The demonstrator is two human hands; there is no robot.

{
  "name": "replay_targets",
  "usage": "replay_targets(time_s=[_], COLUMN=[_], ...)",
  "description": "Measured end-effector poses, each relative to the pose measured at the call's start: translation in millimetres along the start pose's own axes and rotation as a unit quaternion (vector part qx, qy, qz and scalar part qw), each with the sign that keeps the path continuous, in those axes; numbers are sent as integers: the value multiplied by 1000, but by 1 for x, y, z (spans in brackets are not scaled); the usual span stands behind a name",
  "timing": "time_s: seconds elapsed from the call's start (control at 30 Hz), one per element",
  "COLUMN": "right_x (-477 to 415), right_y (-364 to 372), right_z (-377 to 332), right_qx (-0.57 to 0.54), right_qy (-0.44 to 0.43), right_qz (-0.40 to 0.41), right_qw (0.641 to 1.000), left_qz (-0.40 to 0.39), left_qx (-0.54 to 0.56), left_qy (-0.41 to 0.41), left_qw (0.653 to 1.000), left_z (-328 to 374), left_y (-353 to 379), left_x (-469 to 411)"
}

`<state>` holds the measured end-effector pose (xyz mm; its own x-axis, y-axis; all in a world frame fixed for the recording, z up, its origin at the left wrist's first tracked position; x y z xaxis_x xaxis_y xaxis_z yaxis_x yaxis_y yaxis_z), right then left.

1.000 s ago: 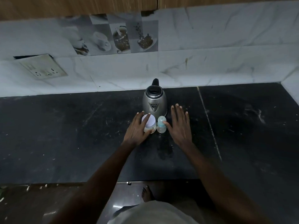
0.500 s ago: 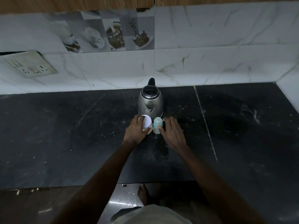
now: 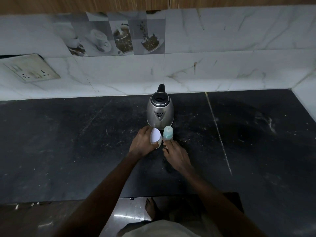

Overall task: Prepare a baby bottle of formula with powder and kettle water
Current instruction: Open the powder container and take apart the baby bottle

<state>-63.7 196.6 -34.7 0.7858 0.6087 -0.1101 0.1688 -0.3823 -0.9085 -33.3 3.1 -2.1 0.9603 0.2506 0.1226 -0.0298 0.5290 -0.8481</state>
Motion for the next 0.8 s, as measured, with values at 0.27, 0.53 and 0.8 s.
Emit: replay_targets(time_s=[0.27,0.53,0.8], right_x=[2,5,33], right_y=[13,21,49], right_z=[-10,-23,-23], right_qx=[-83,-264,-292], right_qy=[65,63,71], right_qz=[-93,-88,-108], right_qw=[990,958,948], left_qz=[-31,-91,-147], left_qx=[-4,3,17], left_qy=[16,82,122], left_qw=[999,992,982], left_z=[-14,-21,-30], left_y=[1,-1,5], left_x=[27,45,65])
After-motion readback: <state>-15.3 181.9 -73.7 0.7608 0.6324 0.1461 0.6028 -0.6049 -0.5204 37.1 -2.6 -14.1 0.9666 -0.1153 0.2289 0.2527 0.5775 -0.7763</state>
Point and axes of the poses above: each hand's wrist, its own x-axis away from the middle knuckle, its own y-axis out of the palm, z = x × y, the point moved 1 cm from there along -x, towards the middle knuckle, and after that the axes turned 2 degrees about -y, right-handed, at the moved point
